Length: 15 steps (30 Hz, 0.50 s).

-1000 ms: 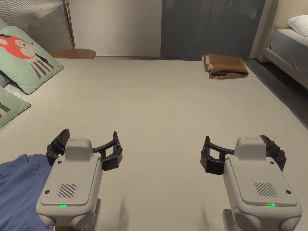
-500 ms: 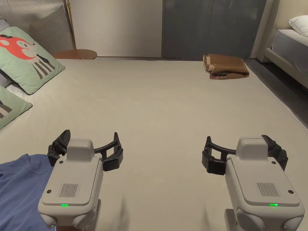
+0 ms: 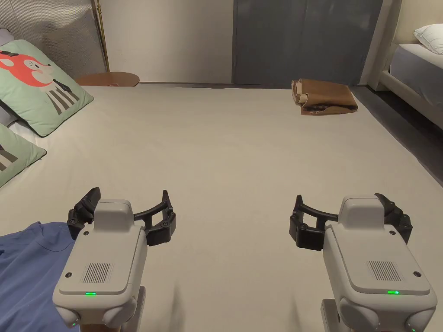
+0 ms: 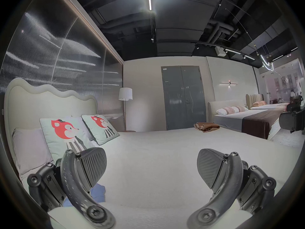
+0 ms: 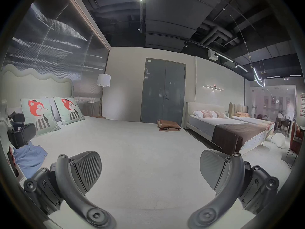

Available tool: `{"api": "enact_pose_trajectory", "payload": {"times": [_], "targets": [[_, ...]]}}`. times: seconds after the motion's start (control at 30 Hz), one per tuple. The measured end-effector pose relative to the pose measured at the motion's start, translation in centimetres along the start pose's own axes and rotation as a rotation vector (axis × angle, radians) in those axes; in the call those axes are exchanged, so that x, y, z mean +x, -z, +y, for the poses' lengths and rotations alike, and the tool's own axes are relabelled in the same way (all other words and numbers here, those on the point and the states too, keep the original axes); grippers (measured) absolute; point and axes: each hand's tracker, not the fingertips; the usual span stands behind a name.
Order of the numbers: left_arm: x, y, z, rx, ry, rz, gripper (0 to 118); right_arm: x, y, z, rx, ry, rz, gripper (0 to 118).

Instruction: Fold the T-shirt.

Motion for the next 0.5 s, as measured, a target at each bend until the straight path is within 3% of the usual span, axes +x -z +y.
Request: {"api": "enact_pose_trajectory", "payload": {"times": [0.5], "targets": [[-0.05, 0.21, 0.3, 0.004, -0.002, 0.005, 109, 0.0, -0.12, 0.2, 0.001, 0.001, 0.002, 118]]}}
